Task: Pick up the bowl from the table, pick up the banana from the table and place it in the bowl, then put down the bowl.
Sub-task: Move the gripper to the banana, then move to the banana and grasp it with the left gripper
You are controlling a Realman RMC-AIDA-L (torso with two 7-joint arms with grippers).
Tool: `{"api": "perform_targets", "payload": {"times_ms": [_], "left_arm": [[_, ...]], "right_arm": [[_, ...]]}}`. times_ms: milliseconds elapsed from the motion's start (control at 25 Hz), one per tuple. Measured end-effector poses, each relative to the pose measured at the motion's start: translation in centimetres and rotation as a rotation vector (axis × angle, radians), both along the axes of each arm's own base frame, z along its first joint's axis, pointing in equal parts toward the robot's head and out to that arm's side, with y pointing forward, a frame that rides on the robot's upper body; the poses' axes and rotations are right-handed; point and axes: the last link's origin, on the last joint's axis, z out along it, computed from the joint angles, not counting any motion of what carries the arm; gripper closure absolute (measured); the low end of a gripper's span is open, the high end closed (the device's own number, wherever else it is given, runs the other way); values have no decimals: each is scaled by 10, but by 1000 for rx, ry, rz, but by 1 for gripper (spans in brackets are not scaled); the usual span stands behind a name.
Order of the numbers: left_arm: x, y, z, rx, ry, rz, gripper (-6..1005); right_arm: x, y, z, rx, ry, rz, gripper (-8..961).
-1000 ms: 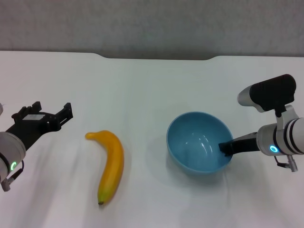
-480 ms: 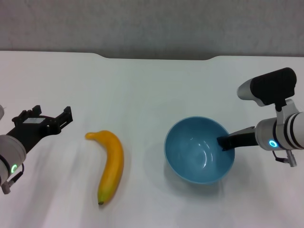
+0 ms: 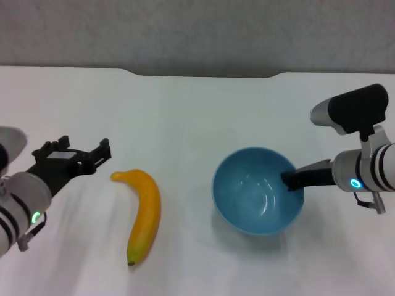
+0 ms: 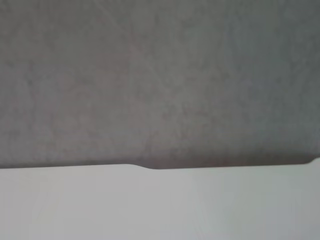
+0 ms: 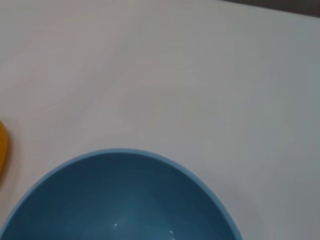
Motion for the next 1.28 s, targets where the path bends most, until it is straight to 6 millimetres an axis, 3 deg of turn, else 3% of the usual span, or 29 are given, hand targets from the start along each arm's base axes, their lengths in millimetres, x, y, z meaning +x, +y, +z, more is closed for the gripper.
{"api": "perform_targets", "payload": {"times_ms": [160, 480, 960, 1280], "left_arm": [[11, -2, -9, -31, 30, 19, 133], [24, 0, -32, -161, 60, 103, 134], [31, -2, -57, -318, 94, 146, 135], [42, -2, -62, -396, 38, 139, 135]], "right_arm": [[-8, 0, 7, 30, 26, 27, 923], [-5, 1, 28, 103, 64, 21, 923], [0, 2, 34, 124, 72, 0, 924], [3, 1, 35, 128, 69, -4, 924]]}}
